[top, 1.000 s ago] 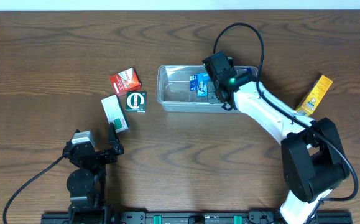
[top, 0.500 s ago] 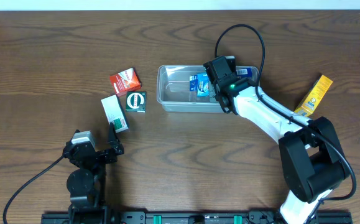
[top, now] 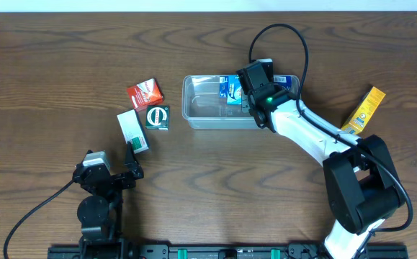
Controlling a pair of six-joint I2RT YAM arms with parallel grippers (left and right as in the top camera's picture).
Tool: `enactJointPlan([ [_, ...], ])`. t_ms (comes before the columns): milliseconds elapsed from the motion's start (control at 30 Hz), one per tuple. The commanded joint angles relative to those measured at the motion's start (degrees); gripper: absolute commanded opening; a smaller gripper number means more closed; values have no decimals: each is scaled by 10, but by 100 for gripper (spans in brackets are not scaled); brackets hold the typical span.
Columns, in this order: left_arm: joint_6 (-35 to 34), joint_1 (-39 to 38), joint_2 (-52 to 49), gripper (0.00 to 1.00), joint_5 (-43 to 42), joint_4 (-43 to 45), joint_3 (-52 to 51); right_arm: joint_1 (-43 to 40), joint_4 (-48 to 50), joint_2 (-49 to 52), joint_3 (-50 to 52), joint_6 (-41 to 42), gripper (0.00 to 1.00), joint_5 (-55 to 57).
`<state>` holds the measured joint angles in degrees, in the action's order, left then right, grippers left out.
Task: Pack container
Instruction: 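Lower the blue box into the container and open the right gripper, then lift the right gripper and move right toward the yellow box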
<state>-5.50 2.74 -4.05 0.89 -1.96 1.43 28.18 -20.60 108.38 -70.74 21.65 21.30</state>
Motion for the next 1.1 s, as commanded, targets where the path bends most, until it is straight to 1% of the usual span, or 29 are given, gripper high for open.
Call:
enactJointPlan([
  [0, 8, 2, 1, 98, 17, -20, -12, -5, 2, 5, 3, -12, 7, 11],
  [200, 8, 2, 1, 98, 17, -20, -12, -4, -2, -19, 2, -11, 23, -40],
  [267, 8, 2, 1, 98, 17, -20, -12, -4, -10, -36, 2, -11, 31, -54],
  [333, 8, 2, 1, 98, 17, -20, -12, -4, -19, -61, 2, -11, 36, -69],
  [433, 8, 2, 1, 98, 17, -20, -12, -4, -33, -101, 2, -11, 47, -85],
  [467, 8, 2, 1, 98, 17, -20, -12, -4, -38, -118, 2, -11, 52, -90],
  [533, 8, 2, 1, 98, 17, -20, -12, -5, -51, -154, 2, -11, 65, -95],
  [567, 8, 2, 1, 98, 17, -20, -12, -5, -57, -170, 2, -11, 70, -95],
  [633, 8, 2, 1, 98, 17, -20, -12, -9, -74, -203, 2, -11, 88, -96],
  [667, 8, 2, 1, 98, 17, -20, -12, -11, -89, -224, 2, -11, 99, -96],
  [867, 8, 2, 1, 98, 17, -20, -12, -37, -159, -282, 2, -9, 99, -104],
  [933, 8, 2, 1, 98, 17, -20, -12, -66, -192, -293, 2, 44, 99, -96],
  [1000, 8, 2, 1, 98, 17, -20, -12, -108, -229, -294, 2, 135, 98, -78],
  [1067, 8, 2, 1, 98, 17, -20, -12, -156, -270, -292, 3, 222, 88, -64],
])
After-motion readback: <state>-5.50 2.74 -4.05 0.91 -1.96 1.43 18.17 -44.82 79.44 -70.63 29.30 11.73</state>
